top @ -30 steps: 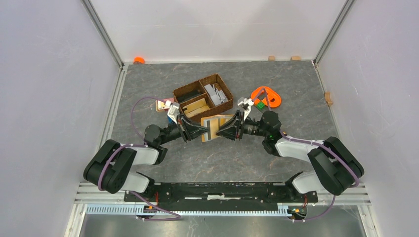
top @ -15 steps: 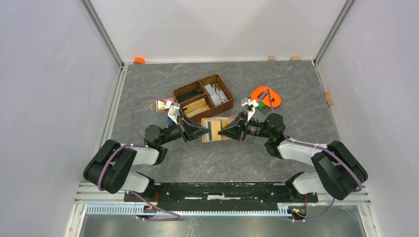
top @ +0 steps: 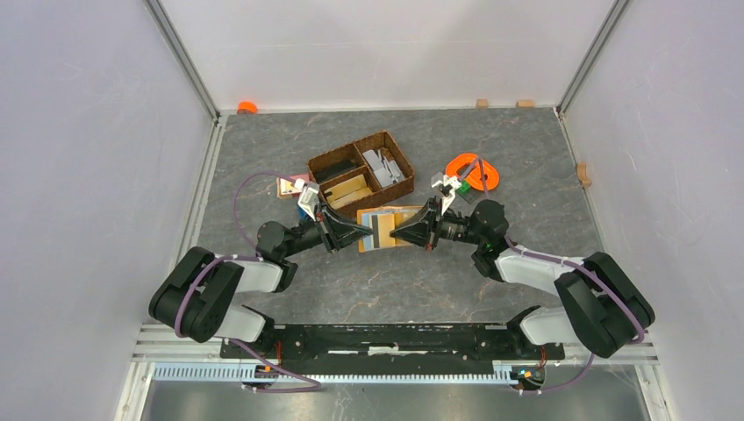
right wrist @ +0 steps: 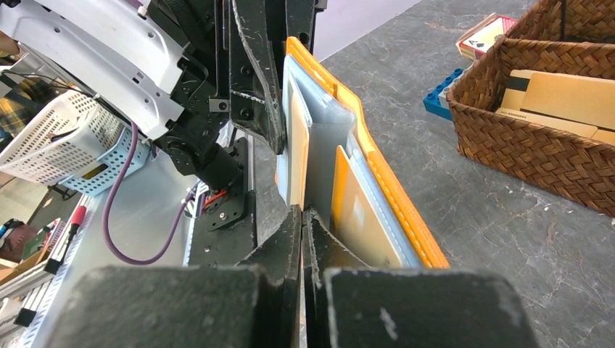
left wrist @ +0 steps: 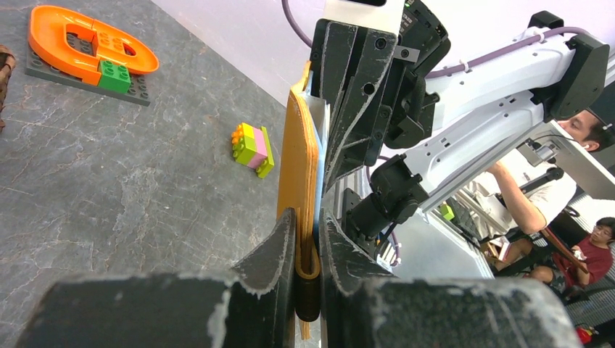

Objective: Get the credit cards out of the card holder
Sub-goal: Remove the credit card from the card holder.

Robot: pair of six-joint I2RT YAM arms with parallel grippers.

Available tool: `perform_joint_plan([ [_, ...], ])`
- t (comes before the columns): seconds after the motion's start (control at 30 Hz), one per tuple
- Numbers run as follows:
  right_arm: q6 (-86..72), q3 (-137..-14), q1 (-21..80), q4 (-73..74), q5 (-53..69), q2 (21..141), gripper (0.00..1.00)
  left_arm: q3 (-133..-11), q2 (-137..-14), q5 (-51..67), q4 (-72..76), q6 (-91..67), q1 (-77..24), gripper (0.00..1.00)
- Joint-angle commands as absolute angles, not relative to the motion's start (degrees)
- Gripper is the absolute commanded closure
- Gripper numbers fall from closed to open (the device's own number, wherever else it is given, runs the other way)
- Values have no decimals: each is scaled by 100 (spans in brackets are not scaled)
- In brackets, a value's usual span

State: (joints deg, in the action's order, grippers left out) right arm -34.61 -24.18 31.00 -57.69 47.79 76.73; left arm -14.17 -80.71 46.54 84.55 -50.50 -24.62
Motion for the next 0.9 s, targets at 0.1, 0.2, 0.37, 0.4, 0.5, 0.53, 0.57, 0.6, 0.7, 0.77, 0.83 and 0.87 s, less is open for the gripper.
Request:
perform_joint_plan([
  [0.1, -3364, -2337, 2930, -5947, 4668, 7478, 100, -1390, -7991, 4546, 8913, -4966, -2453, 98],
  [0.2, -3395, -2297, 2885, -6002, 4714, 7463, 100, -1338, -7896, 4527, 8912, -4949, -2452, 98],
  [0.37, -3443, -2255, 2814, -6072, 4746, 7453, 100, -1310, -7864, 4509, 8912, -4939, -2443, 98],
  [0.4, -3453, -2245, 2799, -6080, 4755, 7461, 100, -1310, -7859, 4509, 8917, -4939, -2435, 98],
  [0.5, -3485, -2224, 2774, -6126, 4764, 7451, 100, -1318, -7882, 4509, 8915, -4947, -2436, 98],
  [0.53, -3500, -2224, 2774, -6141, 4775, 7457, 100, -1326, -7883, 4517, 8908, -4947, -2441, 97],
  [0.57, -3520, -2224, 2776, -6173, 4780, 7472, 100, -1335, -7901, 4533, 8913, -4948, -2435, 93],
  [0.6, -3536, -2224, 2776, -6196, 4774, 7489, 100, -1358, -7920, 4555, 8913, -4956, -2435, 88],
  [0.7, -3555, -2267, 2799, -6205, 4773, 7547, 100, -1441, -8038, 4627, 8916, -5016, -2451, 81],
  [0.77, -3573, -2307, 2849, -6205, 4781, 7611, 100, -1509, -8133, 4658, 8917, -5012, -2490, 76],
  [0.83, -3617, -2342, 2873, -6254, 4781, 7697, 100, -1551, -8192, 4651, 8913, -4973, -2537, 72],
  [0.87, -3672, -2347, 2883, -6317, 4773, 7725, 100, -1556, -8201, 4643, 8913, -4938, -2568, 70],
])
